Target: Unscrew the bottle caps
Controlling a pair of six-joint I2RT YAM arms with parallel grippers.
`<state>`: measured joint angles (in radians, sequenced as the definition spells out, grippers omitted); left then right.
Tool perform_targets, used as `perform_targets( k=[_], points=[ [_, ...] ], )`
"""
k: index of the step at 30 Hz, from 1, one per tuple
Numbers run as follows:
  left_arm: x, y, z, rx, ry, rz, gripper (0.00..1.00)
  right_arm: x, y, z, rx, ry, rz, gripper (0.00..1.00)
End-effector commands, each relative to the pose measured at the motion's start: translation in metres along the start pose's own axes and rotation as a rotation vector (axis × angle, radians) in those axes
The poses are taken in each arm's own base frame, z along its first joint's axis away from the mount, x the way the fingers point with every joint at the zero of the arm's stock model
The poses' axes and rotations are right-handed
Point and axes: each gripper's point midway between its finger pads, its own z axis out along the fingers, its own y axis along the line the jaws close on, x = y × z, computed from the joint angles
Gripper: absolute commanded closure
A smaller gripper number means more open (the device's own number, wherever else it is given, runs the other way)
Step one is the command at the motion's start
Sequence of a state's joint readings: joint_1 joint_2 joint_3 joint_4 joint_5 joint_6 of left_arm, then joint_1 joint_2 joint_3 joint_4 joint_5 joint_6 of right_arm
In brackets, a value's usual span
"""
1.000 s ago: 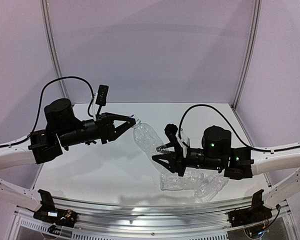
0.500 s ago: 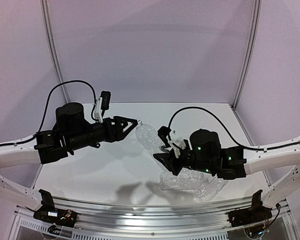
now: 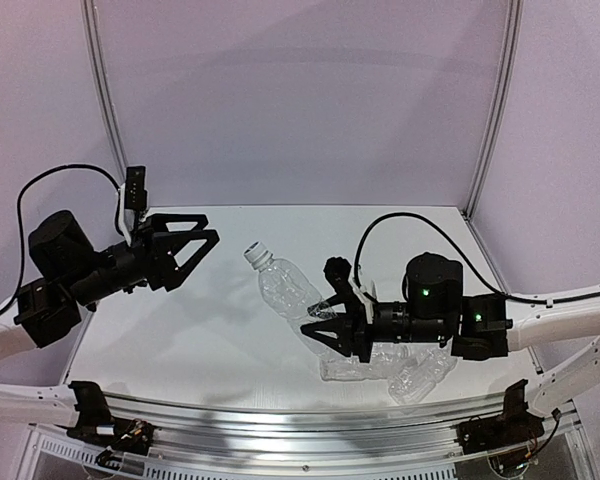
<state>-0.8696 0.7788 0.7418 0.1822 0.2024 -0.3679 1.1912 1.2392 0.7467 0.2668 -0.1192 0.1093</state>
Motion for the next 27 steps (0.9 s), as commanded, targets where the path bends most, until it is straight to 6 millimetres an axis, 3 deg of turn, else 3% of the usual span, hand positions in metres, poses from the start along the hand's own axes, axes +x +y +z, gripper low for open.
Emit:
perform_targets(
  k=[1,5,17,24,27],
  points=[
    [0.011,-0.03,0.001,0.202,0.024,0.048,0.09,-0.006,0.03,-0.006,-0.167,-0.026,0.003,0.96],
    [0.014,-0.039,0.01,0.275,0.038,0.029,0.13,-0.007,0.04,-0.007,-0.221,-0.028,0.003,0.95],
    [0.024,-0.045,0.027,0.358,0.072,-0.038,0.27,-0.007,0.041,-0.006,-0.23,-0.024,0.008,0.95],
    [0.025,-0.052,0.027,0.396,0.08,-0.036,0.28,-0.007,0.04,-0.006,-0.227,-0.023,0.01,0.96],
    [0.025,-0.051,0.027,0.393,0.08,-0.036,0.38,-0.007,0.041,-0.006,-0.228,-0.022,0.01,0.96]
  ],
)
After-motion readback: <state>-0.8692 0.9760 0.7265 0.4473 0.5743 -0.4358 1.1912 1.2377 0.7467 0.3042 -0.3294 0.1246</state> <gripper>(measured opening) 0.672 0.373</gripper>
